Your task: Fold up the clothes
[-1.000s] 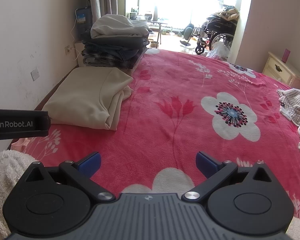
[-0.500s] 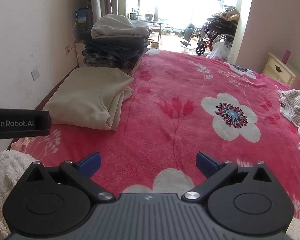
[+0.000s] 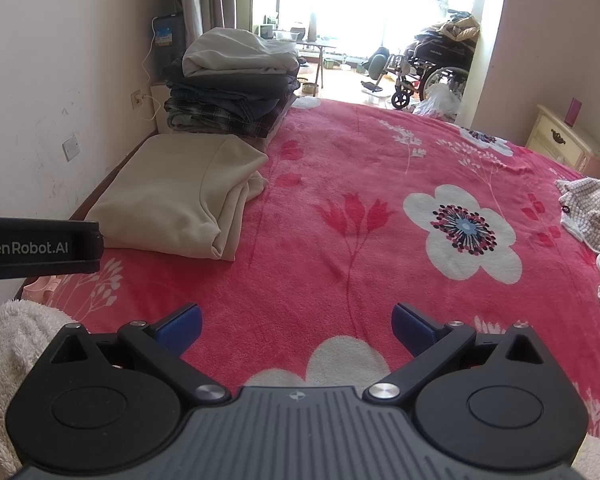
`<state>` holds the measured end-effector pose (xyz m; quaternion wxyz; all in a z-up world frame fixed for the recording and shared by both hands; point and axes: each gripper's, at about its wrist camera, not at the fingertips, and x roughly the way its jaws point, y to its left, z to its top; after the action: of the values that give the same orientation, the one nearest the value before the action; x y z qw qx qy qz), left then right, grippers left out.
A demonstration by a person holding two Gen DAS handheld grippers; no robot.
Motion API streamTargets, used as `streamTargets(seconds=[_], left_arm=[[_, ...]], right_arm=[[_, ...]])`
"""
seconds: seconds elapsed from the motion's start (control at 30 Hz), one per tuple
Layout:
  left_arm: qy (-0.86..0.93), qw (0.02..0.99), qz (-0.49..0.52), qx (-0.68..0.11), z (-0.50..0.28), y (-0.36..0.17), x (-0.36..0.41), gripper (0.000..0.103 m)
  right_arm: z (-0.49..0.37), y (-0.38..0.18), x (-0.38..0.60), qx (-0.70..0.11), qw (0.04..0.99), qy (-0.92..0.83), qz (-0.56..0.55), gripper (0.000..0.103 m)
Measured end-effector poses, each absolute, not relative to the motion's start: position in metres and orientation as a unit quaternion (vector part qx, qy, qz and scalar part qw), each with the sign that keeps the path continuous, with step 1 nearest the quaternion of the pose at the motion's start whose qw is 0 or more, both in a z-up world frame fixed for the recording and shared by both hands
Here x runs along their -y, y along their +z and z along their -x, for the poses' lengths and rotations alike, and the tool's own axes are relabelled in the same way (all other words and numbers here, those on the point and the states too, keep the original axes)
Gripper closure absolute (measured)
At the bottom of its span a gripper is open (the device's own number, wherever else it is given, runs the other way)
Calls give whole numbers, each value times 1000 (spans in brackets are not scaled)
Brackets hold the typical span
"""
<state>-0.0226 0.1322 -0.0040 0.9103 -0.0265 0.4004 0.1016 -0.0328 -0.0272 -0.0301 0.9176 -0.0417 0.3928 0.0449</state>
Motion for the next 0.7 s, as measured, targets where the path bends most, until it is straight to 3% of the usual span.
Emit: streamTargets(seconds=[0.7], left_arm=[[103, 909, 28, -402, 25, -4, -133, 0]], right_arm=[[34, -31, 26, -394, 917, 47, 43, 0]])
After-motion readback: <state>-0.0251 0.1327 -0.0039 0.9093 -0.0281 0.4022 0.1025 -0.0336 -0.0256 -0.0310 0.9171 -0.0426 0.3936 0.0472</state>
